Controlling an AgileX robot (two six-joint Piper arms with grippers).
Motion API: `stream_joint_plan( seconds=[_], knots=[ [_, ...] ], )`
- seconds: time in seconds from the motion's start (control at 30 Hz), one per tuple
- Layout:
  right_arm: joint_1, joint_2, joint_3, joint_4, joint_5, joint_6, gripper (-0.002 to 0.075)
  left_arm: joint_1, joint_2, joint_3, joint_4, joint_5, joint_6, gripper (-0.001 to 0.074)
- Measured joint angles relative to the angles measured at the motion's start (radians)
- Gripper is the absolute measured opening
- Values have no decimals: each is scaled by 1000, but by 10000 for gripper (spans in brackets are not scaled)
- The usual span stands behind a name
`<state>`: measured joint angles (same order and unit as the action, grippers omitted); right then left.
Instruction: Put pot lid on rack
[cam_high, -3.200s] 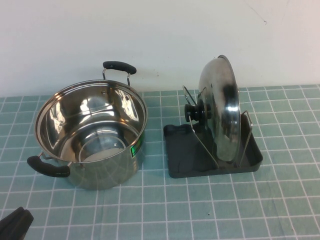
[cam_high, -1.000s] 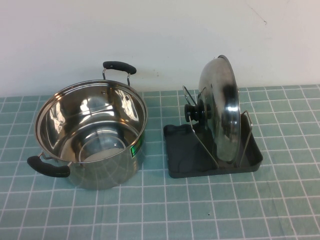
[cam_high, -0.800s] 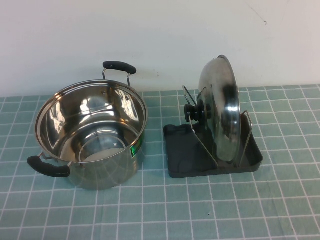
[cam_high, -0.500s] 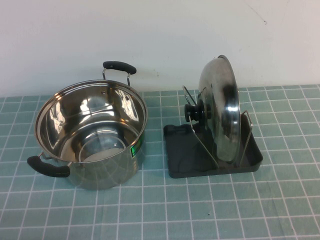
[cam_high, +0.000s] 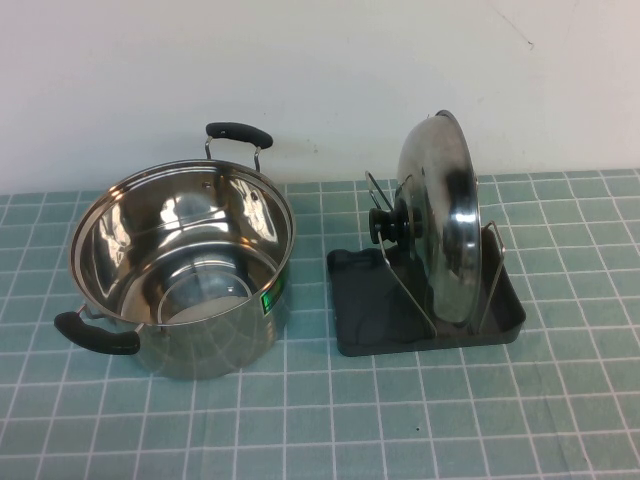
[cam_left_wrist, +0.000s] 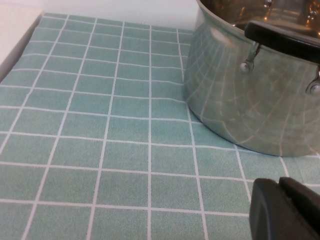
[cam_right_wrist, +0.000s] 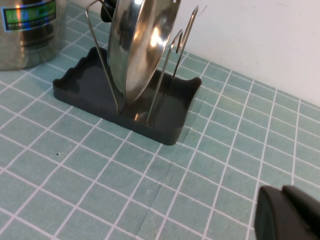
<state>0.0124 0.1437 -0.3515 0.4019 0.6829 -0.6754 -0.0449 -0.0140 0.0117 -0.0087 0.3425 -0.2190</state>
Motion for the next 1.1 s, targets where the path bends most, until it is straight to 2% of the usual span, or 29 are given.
stream_joint_plan(
  seconds=[0.33, 0.63, 0.83, 1.1],
  knots=[
    [0, -6, 0, 0, 0, 0, -1, 0, 0, 0, 2, -1, 0, -2],
    [0, -148, 0, 0, 0, 0, -1, 0, 0, 0, 2, -1, 0, -2],
    [-5, -159, 0, -4, 4, 0, -1, 0, 0, 0, 9, -4, 0, -2],
    [-6, -159, 53, -160, -120, 39, -1, 0, 0, 0, 9, -4, 0, -2]
  ],
)
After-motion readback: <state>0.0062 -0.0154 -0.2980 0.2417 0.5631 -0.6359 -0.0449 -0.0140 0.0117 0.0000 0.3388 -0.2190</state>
